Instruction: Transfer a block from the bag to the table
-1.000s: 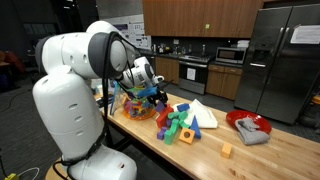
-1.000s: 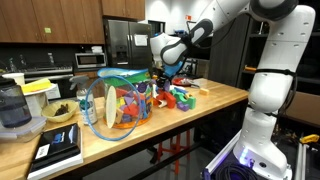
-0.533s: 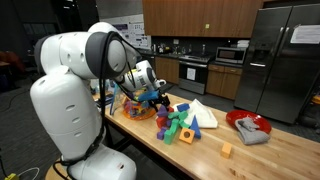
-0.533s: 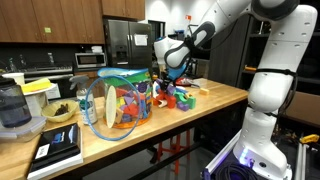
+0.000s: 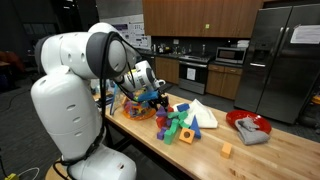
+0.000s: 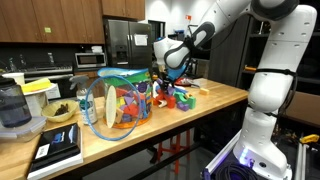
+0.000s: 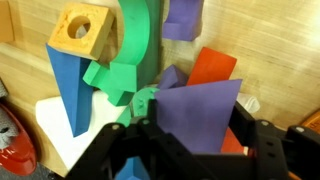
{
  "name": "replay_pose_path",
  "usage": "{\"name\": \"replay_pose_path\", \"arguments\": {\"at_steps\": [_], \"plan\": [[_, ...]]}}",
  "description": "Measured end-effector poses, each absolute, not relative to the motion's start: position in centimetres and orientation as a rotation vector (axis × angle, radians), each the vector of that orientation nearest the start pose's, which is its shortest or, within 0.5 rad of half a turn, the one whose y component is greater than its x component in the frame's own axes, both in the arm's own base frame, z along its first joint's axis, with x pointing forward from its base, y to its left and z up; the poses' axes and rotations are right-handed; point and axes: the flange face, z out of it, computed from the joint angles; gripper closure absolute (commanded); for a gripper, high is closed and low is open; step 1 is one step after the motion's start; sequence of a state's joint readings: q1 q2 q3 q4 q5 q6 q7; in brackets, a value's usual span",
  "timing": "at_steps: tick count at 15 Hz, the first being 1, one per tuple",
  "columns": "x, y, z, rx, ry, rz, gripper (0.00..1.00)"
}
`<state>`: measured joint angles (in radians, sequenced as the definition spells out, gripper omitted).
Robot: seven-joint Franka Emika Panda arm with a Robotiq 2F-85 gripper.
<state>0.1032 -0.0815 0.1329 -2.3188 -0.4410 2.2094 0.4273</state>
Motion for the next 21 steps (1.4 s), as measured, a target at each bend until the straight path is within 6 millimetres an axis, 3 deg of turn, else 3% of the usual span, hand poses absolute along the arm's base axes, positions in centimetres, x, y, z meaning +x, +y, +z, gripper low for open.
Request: {"name": "replay_pose_path", "arguments": {"at_steps": [12, 13, 21], "plan": [[48.62, 10.28, 37.54, -3.483, -0.133, -0.166, 0.56], [48.69, 10.32, 37.59, -3.478, -0.134, -0.177, 0.31], [48.93, 10.41, 37.68, -3.45, -0.127, -0.224, 0.31]]}}
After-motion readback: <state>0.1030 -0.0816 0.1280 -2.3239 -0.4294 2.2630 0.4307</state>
